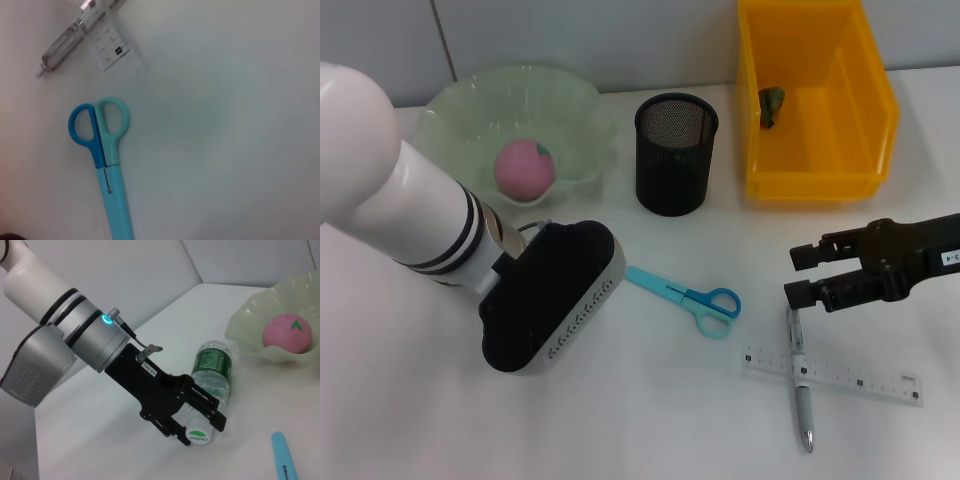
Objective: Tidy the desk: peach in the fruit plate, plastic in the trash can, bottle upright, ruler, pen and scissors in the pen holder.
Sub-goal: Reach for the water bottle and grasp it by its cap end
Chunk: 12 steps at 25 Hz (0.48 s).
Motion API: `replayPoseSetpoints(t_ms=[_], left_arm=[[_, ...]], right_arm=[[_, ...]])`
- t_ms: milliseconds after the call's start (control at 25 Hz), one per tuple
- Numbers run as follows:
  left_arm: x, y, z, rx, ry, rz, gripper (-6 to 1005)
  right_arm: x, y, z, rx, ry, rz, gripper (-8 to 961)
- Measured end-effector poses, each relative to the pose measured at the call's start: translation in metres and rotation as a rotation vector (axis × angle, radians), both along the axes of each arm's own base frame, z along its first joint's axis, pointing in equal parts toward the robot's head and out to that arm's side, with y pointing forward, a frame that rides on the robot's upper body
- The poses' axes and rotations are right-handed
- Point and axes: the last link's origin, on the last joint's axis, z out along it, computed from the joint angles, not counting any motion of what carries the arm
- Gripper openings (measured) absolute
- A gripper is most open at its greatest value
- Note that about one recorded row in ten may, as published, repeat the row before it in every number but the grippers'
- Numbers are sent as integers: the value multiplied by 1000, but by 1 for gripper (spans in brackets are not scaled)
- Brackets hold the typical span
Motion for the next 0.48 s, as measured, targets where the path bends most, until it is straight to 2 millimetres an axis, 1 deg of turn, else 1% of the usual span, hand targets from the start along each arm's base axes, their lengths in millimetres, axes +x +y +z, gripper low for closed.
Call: replayPoseSetpoints(t_ms=[480], left_arm=[[-3, 4, -3, 10, 19, -6, 683]], right_arm=[[0, 2, 0, 7, -3, -1, 784]])
